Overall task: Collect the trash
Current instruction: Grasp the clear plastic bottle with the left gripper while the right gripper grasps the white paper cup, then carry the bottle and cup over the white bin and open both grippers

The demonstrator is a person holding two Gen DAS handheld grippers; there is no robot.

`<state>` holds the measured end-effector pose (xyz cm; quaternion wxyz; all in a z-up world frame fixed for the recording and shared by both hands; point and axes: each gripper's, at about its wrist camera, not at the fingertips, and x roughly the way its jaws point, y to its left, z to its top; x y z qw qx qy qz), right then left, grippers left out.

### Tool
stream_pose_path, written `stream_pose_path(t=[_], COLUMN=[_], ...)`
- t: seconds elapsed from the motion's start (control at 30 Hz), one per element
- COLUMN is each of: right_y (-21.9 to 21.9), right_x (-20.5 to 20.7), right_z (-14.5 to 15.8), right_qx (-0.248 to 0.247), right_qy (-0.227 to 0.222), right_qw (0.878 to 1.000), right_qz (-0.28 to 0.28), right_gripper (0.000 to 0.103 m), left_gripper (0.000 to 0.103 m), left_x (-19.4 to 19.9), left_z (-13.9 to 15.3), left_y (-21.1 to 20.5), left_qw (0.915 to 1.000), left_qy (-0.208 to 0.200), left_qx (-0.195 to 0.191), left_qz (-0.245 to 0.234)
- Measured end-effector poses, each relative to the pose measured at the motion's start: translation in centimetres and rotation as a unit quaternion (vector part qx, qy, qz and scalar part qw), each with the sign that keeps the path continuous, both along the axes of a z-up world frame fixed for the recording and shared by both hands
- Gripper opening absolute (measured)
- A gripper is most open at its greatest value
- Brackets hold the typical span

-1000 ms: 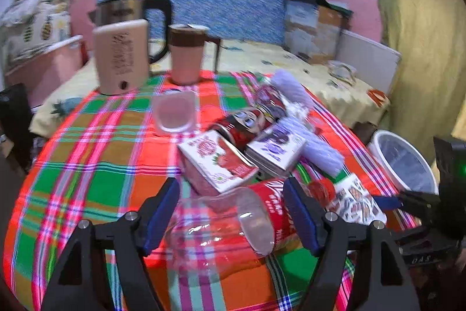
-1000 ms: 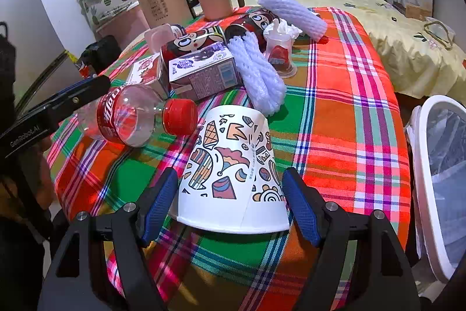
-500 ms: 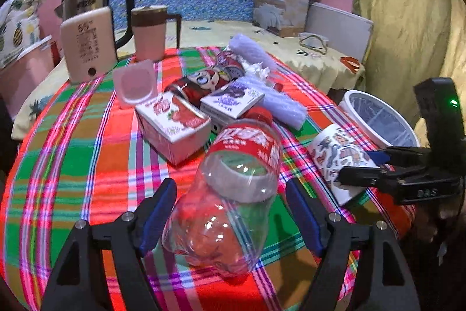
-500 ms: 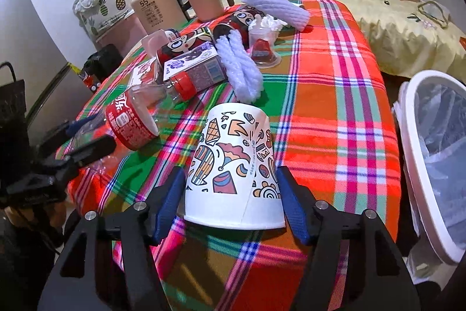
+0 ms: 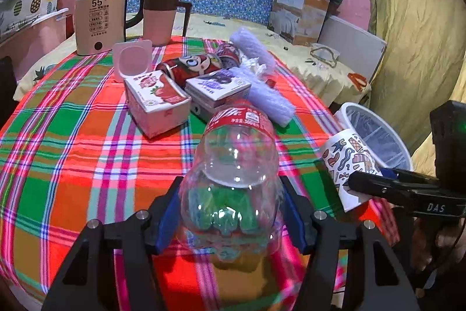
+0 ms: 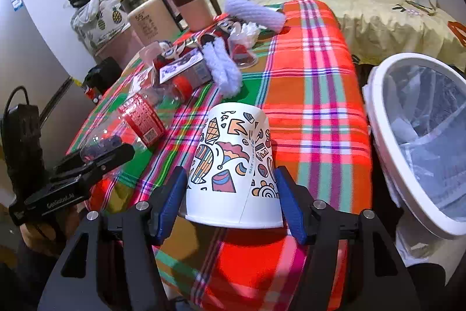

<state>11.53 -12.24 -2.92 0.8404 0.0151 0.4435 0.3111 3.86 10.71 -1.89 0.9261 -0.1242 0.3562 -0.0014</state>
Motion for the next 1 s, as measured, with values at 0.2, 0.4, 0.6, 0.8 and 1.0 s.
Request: stream_pose_path(t=[0.2, 0.4, 0.6, 0.8, 1.0], right_y=[-1.4, -2.6, -4.7, -7.7, -11.2], right_x=[0.0, -0.2, 0.1, 0.8, 1.7], right_z=[0.3, 0.6, 1.1, 1.7, 1.6], right_qx=[0.01, 0.016, 0.022, 0.013, -0.004], right_qy=[-0.004, -0.01, -0.021, -0.04, -0.047], right_qw=[1.0, 1.0, 0.998, 0.995, 0.988], right_qz=[-0.013, -0.024, -0.048, -0.093, -0.147], right_gripper=[0.063, 0.063, 0.063, 0.063, 0.063], left_gripper=[0.064, 0.064, 0.064, 0.064, 0.064], left_x=[-0.3, -1.3, -0.6, 2.4, 5.9], left_z=[0.4, 1.3, 2.7, 3.0, 3.2], left_y=[-1.0, -1.9, -3.3, -6.5, -10.8], left_qw=[0.9999, 0.9997, 0.9992, 0.9973, 0.9917], left_qy=[-0.009, -0.021, -0.035, -0.038, -0.043], left_qx=[-0.006, -0.015, -0.013, -0.01, -0.004], left_qz=[0.003, 0.002, -0.015, -0.063, -0.121])
